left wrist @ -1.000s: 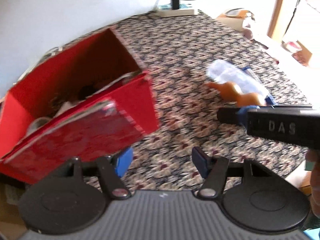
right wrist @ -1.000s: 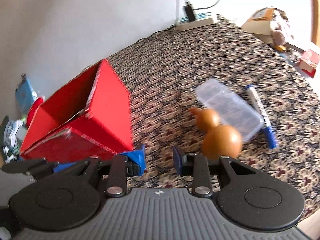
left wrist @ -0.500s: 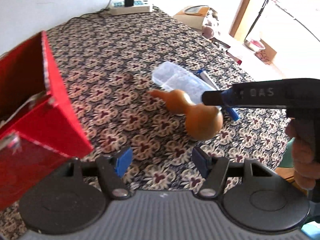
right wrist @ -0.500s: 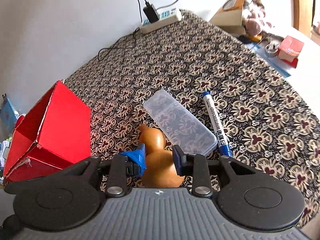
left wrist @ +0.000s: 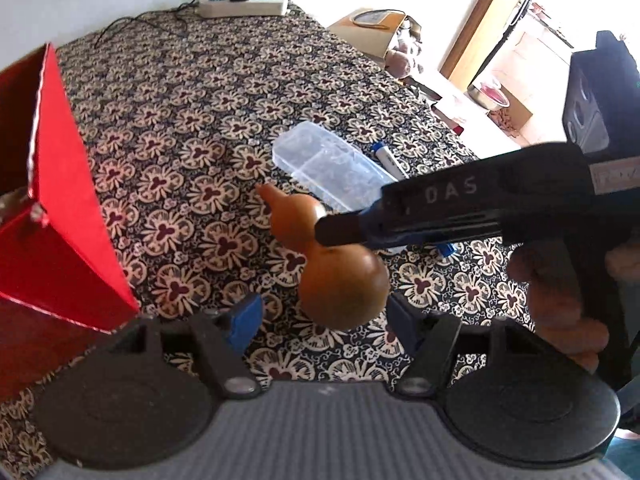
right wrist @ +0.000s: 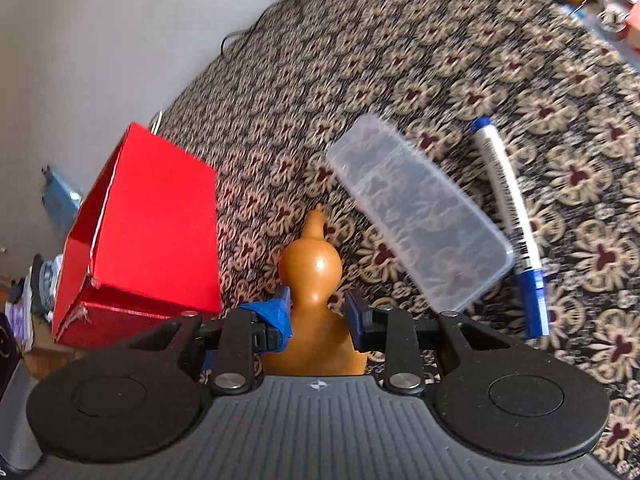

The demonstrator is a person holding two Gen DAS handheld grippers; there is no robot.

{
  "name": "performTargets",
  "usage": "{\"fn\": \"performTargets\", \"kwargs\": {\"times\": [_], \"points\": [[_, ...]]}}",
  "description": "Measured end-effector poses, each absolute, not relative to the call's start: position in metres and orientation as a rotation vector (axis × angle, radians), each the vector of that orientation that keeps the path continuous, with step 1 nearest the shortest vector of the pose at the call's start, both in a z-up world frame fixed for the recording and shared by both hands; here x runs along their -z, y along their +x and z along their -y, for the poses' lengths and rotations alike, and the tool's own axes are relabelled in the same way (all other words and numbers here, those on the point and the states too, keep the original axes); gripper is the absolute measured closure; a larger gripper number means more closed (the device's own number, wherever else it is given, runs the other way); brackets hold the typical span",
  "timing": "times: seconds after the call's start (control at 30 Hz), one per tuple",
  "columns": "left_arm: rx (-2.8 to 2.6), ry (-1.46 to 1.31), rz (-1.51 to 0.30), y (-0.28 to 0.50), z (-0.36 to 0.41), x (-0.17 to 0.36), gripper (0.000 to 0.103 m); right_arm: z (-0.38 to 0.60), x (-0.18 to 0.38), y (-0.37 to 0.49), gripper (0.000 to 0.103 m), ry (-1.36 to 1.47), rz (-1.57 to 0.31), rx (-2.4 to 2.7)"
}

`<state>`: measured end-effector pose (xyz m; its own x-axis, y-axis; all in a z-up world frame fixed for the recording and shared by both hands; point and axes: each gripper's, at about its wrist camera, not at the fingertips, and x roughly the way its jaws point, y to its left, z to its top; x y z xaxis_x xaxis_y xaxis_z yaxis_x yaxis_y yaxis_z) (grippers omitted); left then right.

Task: Organize rigid objects
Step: 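Close the right gripper around the body of the brown gourd, then carry the gourd with the right gripper over and down into the red box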

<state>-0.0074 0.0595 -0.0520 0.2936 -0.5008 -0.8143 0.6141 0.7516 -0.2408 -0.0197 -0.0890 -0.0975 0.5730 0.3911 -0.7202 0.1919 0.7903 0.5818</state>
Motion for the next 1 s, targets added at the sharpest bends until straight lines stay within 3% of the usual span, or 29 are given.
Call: {"fn": "performTargets", "kwargs": {"times": [0.53,0.57,0.63,1.0], "points": [[0.71,0.024,-1.12,0.027,-0.064,0.074,0.034,0.065,0.125,0.022,0.09,0.774,-1.035,-0.267],[0.71,0.02,-1.124,0.028,-0.064,0.075,0.035,0.064,0.126,0.024,0.09,0.779,-1.033,-0.269],[0.716,0.015,-1.132,0.03,-0.064,0.076,0.047,0.062,0.128,0.025,0.09,0.787,-1.03,-0.27],[0.752,0.058,-1.076,0.024,-0.062,0.062,0.048,0.074,0.098,-0.008,0.09,0.808,-0.933,-0.244]]}}
